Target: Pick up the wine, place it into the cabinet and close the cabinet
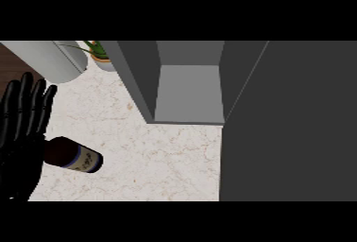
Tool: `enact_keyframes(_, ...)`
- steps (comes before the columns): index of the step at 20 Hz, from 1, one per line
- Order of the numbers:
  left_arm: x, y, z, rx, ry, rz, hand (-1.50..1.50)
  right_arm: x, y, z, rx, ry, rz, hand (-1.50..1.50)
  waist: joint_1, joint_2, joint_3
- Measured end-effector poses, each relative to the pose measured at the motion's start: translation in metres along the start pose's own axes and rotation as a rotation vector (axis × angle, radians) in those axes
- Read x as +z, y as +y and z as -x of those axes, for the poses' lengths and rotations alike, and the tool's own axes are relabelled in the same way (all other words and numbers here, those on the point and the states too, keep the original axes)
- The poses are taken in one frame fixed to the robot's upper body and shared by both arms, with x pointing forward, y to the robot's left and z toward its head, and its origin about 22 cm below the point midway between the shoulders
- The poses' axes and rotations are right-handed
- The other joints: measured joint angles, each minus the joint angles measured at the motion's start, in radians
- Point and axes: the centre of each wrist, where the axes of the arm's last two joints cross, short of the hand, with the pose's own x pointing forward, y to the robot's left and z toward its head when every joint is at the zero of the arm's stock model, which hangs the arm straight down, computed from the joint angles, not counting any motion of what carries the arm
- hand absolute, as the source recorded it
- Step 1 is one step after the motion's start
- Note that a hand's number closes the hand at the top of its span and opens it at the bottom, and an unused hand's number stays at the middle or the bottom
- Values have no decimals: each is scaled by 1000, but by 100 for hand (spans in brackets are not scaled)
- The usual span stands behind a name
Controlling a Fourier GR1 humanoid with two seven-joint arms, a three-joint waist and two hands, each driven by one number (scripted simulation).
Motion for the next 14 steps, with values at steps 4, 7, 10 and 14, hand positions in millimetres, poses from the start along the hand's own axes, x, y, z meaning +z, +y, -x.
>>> enact_keyframes(4, 0, 29, -4, 3, -16, 9, -150, 11, 0, -5, 1, 7, 18, -150, -16, 7, -5)
enact_keyframes(7, 7, 49, -11, 62, 9, 37, -150, 18, 1, -11, -26, 45, 18, -150, -16, 8, -7)
enact_keyframes(10, 12, 58, -15, 157, 88, 53, -150, 29, 6, -21, -114, 99, -37, -150, -20, 7, -7)
enact_keyframes(14, 13, 72, -38, 219, 136, 66, -150, 39, 14, -46, -171, 139, -78, -150, -21, 7, -8)
